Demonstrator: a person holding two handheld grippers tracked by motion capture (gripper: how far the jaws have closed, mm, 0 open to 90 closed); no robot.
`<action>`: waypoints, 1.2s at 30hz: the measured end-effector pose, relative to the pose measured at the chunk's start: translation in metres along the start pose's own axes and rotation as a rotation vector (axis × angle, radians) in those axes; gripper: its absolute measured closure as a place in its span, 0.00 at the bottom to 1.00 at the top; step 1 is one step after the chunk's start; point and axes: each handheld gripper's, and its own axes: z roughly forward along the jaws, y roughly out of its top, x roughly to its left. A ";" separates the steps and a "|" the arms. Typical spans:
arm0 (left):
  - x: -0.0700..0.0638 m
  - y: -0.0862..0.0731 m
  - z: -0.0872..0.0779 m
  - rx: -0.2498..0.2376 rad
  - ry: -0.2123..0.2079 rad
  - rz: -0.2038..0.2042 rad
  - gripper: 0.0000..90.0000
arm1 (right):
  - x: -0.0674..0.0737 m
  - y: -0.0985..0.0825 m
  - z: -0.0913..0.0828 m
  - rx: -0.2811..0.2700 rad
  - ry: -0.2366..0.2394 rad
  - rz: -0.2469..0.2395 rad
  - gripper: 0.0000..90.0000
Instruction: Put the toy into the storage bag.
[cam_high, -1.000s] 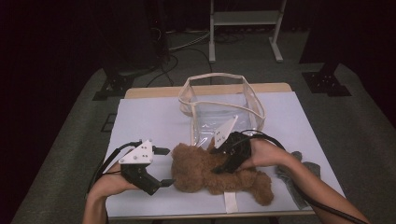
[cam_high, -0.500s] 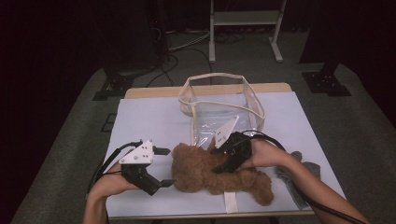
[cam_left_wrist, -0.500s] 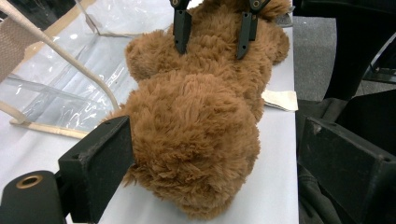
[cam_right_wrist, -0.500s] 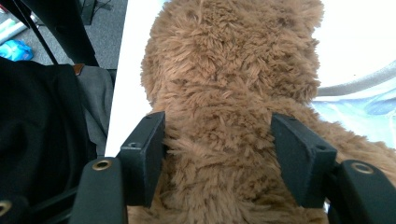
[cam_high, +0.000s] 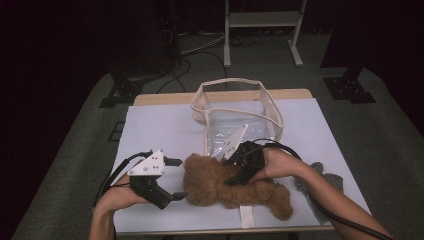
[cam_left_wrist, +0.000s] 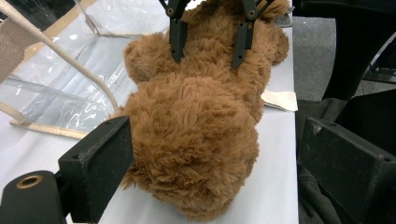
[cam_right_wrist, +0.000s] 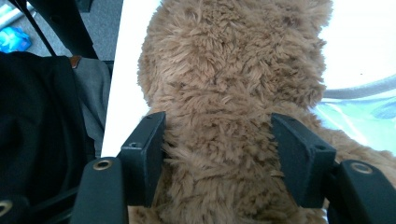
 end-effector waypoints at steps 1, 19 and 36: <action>0.000 0.000 0.000 -0.002 0.000 0.001 0.10 | -0.001 -0.001 0.001 -0.004 0.002 0.002 0.42; 0.000 0.001 0.001 -0.001 0.001 -0.002 0.10 | 0.002 -0.012 0.009 0.035 0.001 0.046 0.74; 0.001 -0.001 -0.002 -0.008 0.010 -0.006 0.10 | 0.001 -0.018 -0.003 -0.038 0.028 0.047 0.88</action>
